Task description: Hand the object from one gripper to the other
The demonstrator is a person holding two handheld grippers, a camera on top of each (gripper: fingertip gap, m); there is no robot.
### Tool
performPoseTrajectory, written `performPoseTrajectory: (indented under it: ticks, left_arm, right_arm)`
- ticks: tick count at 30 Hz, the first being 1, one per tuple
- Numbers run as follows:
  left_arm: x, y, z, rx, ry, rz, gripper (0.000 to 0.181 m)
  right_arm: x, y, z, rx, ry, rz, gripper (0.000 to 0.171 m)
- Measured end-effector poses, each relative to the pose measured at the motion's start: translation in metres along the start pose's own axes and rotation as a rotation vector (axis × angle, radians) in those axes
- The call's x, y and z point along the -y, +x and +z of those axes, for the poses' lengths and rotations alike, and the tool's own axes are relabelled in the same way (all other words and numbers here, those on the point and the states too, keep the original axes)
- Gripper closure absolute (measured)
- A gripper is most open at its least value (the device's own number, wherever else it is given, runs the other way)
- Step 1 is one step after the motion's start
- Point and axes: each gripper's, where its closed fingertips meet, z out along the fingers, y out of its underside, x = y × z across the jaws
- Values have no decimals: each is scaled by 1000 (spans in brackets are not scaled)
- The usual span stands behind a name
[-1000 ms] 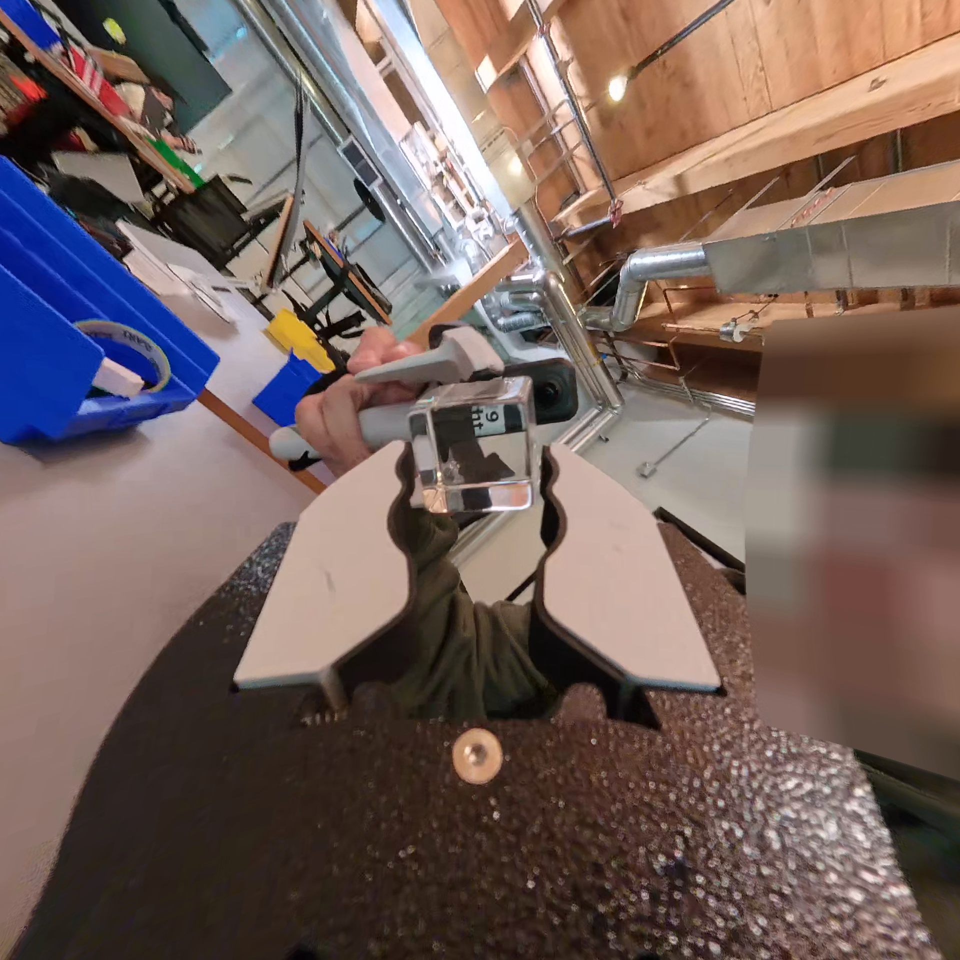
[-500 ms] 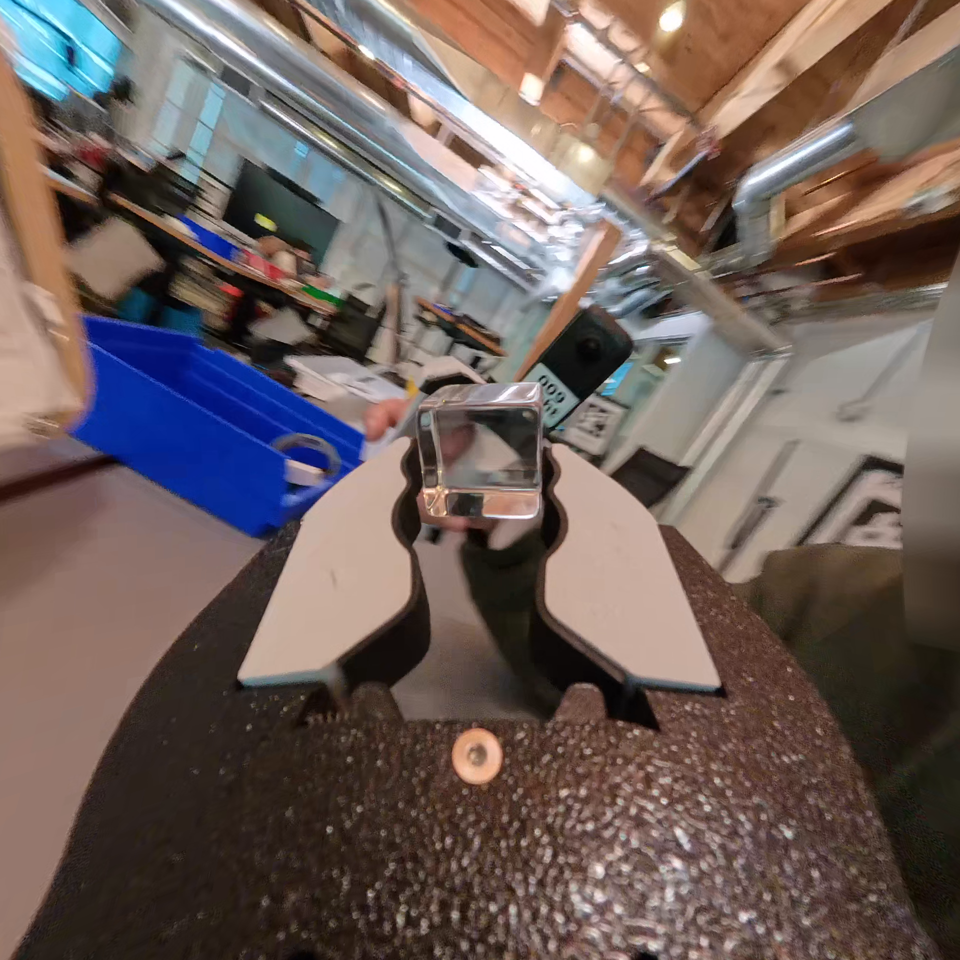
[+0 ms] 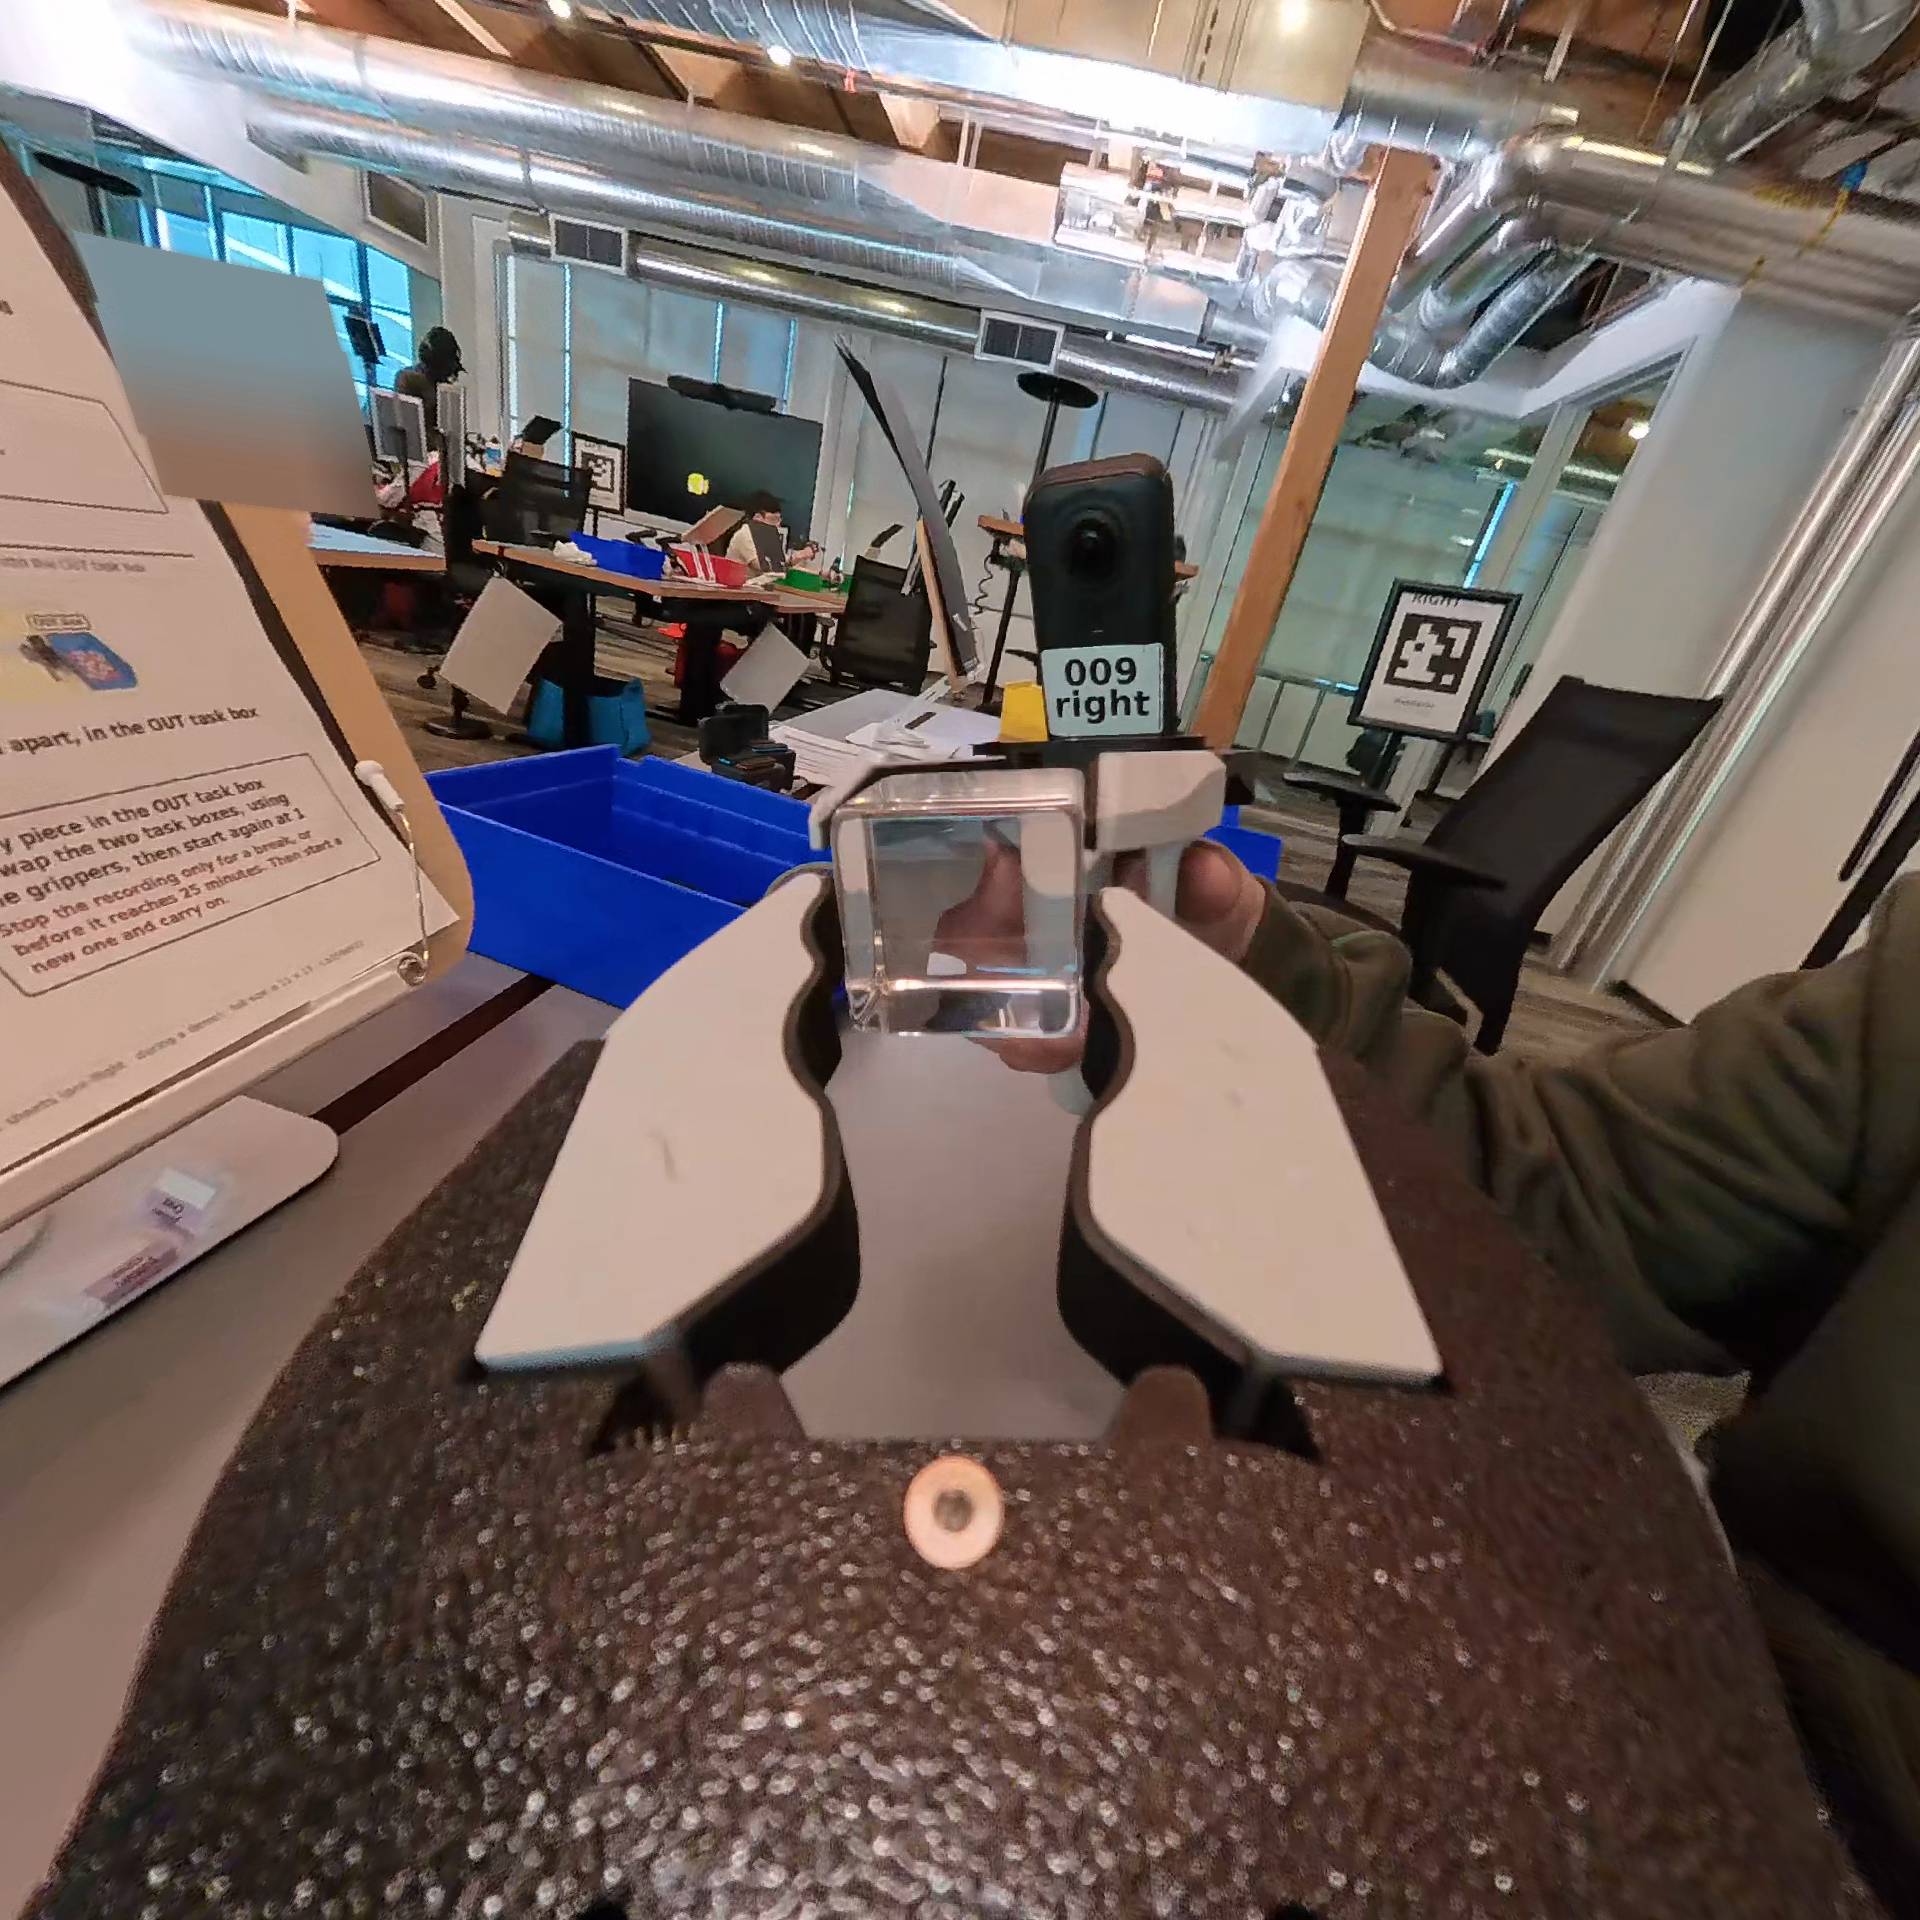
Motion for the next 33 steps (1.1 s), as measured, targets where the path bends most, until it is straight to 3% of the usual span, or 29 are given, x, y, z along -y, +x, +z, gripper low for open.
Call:
performPoseTrajectory:
  ticks: [1,13,15,18,20,22,23,25,28,33]
  left_arm:
    - [0,0,1,3,-3,9,138]
    - [-1,1,-3,48,-34,88,137]
    - [3,-2,-3,69,-16,32,116]
    - [9,-6,-6,43,21,-229,107]
    - [11,-3,-5,-63,43,-526,115]
    - [9,1,-4,-176,56,-689,123]
    - [2,0,-1,-181,33,-714,127]
    - [-6,-2,6,-181,17,-757,118]
    - [-6,6,13,-254,28,-819,125]
    - [-16,-5,18,-202,30,-836,134]
  right_arm:
    - [-4,-1,1,8,-21,-3,124]
    - [-8,-6,5,72,-82,-97,128]
    - [-4,-3,1,40,-76,-151,128]
    - [6,2,-9,3,-41,-230,127]
    - [9,8,-14,-42,-37,-321,128]
    - [4,3,-16,-22,-53,-500,127]
    - [1,2,-16,-21,-75,-533,127]
    - [-3,2,-13,-35,-91,-599,127]
    - [-16,1,-8,-11,-156,-659,127]
    - [-24,10,-5,-66,-220,-688,128]
